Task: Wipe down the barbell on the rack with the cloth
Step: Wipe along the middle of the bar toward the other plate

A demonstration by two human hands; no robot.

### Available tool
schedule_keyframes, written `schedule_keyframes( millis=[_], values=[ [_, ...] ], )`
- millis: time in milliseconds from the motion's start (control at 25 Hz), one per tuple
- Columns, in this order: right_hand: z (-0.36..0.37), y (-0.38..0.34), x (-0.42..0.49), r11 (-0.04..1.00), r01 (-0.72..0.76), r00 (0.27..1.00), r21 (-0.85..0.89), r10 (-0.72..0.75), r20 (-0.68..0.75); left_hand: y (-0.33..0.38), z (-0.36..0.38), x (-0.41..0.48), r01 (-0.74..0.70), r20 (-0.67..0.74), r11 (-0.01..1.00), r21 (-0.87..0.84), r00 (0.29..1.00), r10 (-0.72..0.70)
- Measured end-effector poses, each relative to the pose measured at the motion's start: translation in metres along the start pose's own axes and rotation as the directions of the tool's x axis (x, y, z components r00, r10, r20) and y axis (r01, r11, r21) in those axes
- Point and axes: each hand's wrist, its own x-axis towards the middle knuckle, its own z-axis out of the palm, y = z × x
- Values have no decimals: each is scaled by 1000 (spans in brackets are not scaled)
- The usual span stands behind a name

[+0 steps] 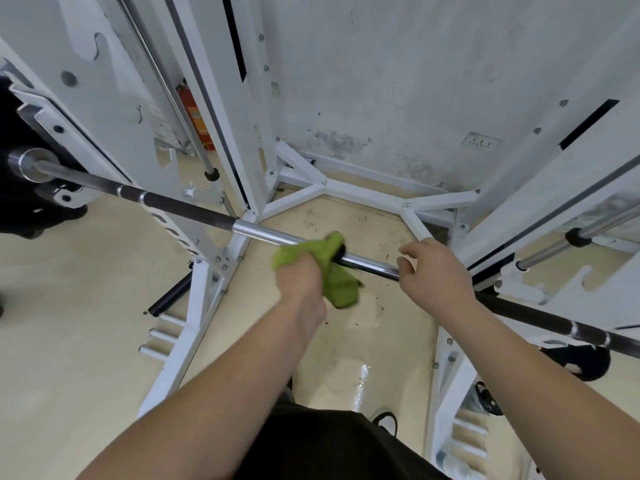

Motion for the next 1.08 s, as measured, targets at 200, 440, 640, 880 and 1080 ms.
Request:
schedule_keyframes(
  millis=[200, 440, 640, 880, 1080],
  values=[
    [17, -29, 8, 997, 44, 999, 63, -45, 16, 47, -28, 37, -105, -352, 994, -12, 931, 94],
    [30, -54, 20, 992, 115, 993, 46, -116, 33, 19, -31, 20, -22, -114, 988, 154, 993, 40],
    [34, -71, 22, 988, 131, 990, 76, -134, 32, 75, -70, 78, -128, -330, 990, 55, 934, 139],
    [25, -19, -8, 995, 96, 995, 20, -97, 15, 7, -7, 13, -63, -176, 997, 44, 982, 70],
    [2, 48, -38, 999, 10, 1000, -42, -10, -8, -54, 54, -36, 160, 171, 975, 156, 967, -186]
  ],
)
